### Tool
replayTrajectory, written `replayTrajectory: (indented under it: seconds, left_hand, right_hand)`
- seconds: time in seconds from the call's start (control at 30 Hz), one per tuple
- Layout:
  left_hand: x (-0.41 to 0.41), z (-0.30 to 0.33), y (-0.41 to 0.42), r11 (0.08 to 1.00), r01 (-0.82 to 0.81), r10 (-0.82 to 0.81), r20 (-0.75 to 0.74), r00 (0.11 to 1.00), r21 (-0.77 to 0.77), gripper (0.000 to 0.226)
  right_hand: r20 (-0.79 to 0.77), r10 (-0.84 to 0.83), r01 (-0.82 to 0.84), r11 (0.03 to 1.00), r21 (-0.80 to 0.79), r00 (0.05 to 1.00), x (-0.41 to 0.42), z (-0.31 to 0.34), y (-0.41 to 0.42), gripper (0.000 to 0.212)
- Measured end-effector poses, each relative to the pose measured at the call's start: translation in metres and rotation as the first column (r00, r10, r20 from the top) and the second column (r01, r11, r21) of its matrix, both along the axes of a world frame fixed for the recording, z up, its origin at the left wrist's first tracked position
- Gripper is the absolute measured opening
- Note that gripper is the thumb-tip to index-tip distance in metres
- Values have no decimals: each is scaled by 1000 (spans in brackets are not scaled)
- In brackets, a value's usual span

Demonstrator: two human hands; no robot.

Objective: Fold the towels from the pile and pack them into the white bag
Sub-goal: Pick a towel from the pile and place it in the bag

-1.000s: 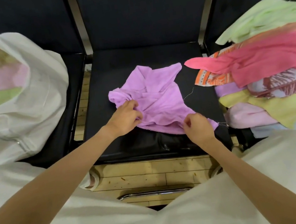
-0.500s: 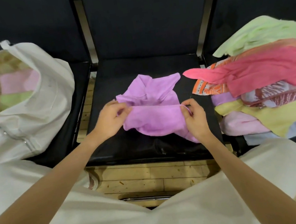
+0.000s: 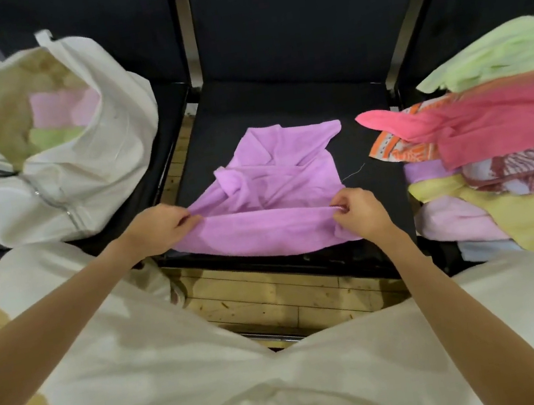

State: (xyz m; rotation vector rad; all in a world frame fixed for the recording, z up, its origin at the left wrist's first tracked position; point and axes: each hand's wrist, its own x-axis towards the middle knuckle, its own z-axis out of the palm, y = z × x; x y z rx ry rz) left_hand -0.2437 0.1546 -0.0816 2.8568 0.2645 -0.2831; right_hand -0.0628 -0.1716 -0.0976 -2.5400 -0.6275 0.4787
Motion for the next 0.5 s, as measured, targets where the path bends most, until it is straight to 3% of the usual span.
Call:
replayTrajectory:
  seconds: [0.07, 0.17, 0.23, 0.33, 0.4, 0.5]
  left_hand:
    - [11, -5, 2, 997, -74, 78, -159, 984, 35, 39]
    - [35, -9, 6, 983, -180, 182, -325, 928, 36, 30]
    - [51, -2, 3, 962, -270, 269, -243, 932, 32, 28]
    - [80, 4, -15, 891, -438, 442, 12, 897, -119, 45]
    - [104, 5, -30, 817, -533, 544, -13, 839, -222, 47]
    - [129, -6, -46, 743, -623, 604, -157, 781, -244, 31]
  right_hand:
    - [15, -115, 116, 987, -108, 993, 1, -1, -2, 4]
    - [109, -277, 288, 952, -106, 955, 2, -2, -5, 17]
    - [121, -327, 325, 945, 34, 937, 1, -1, -5, 19]
    - [86, -229, 198, 941, 274, 970, -1, 3, 0, 25]
    - [109, -166, 118, 928, 354, 980, -5, 3, 1, 28]
    - [82, -168, 111, 880, 461, 982, -11, 5, -1, 27]
